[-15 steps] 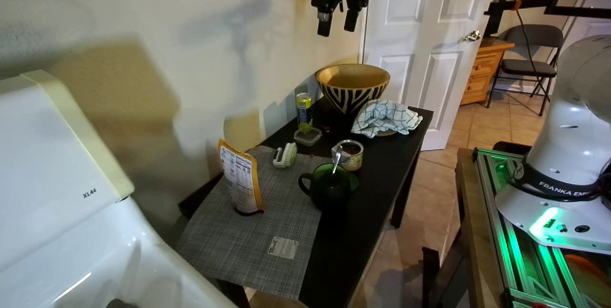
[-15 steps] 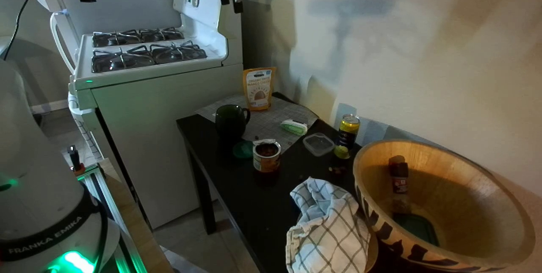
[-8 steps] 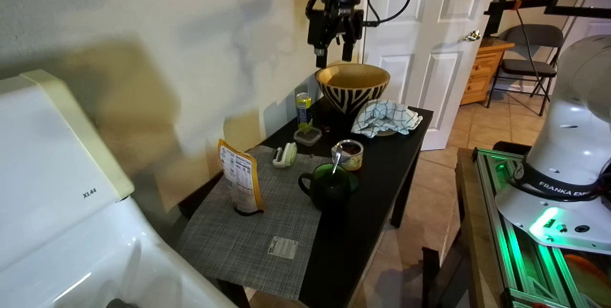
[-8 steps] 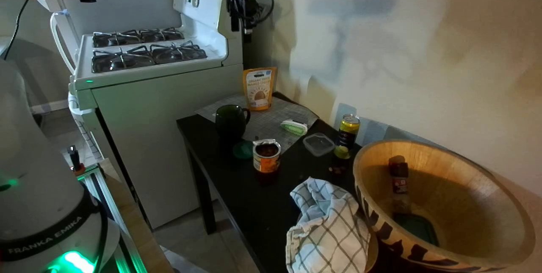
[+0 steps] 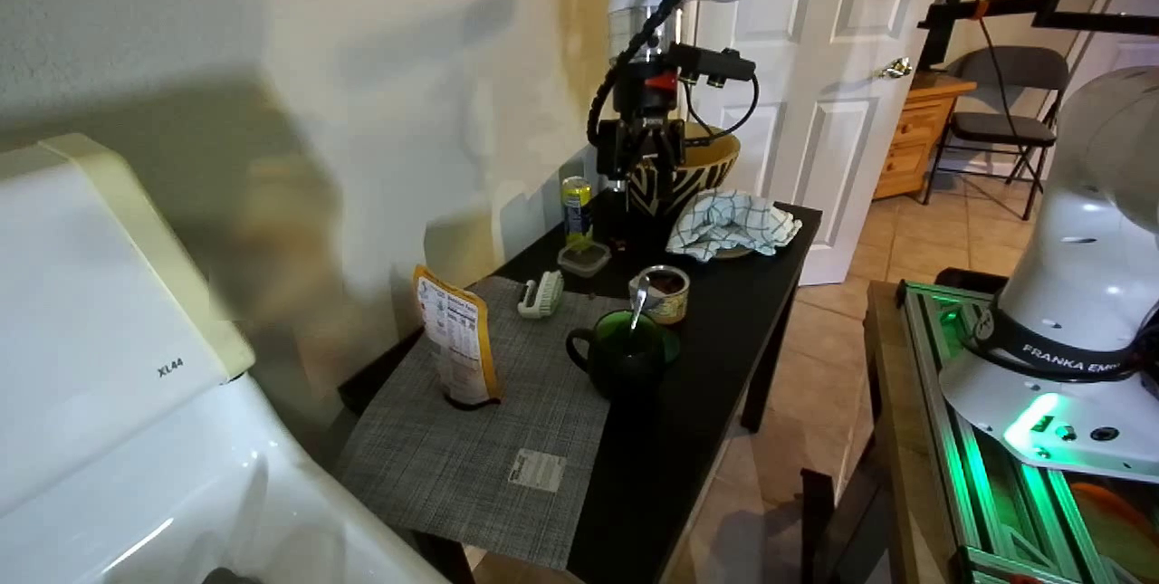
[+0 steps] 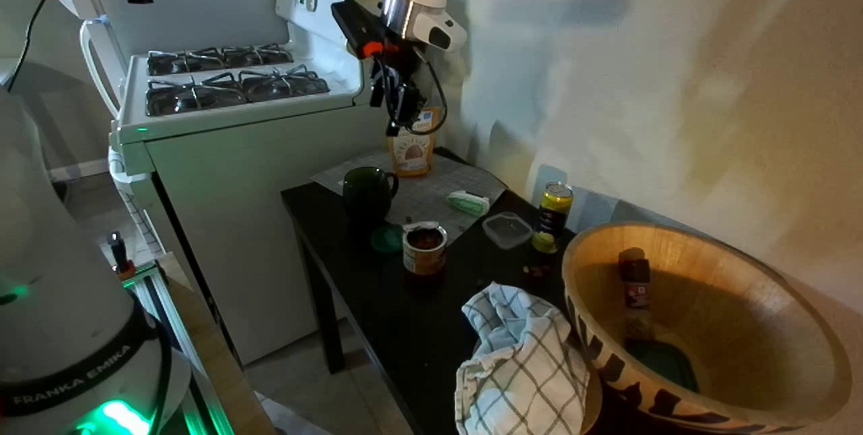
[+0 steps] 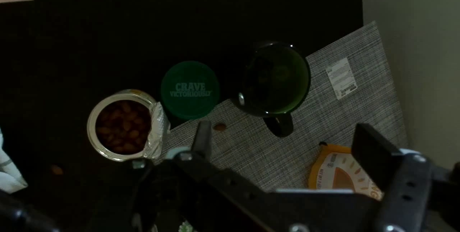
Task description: Use the spoon to transfer some contents from the can into the transparent bowl
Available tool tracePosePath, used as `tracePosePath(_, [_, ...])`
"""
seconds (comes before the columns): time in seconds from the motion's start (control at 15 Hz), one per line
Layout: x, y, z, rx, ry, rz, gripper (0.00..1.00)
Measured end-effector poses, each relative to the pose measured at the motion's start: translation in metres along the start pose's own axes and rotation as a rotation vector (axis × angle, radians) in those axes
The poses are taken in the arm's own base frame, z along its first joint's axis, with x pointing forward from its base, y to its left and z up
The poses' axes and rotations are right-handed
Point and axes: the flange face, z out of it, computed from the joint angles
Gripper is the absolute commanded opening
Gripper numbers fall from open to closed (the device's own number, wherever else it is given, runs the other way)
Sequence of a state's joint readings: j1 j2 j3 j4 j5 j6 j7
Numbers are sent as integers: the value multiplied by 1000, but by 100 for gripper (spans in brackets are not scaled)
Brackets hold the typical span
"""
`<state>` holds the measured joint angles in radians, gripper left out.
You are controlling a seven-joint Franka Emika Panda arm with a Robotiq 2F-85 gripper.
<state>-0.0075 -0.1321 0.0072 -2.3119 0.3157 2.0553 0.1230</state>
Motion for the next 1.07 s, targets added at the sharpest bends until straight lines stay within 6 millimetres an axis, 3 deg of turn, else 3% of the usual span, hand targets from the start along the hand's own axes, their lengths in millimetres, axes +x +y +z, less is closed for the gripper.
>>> tracePosePath(0.4, [-2, -3, -5, 10, 10, -20, 100])
tracePosePath(1.07, [-15, 11, 77, -35, 134, -97, 100])
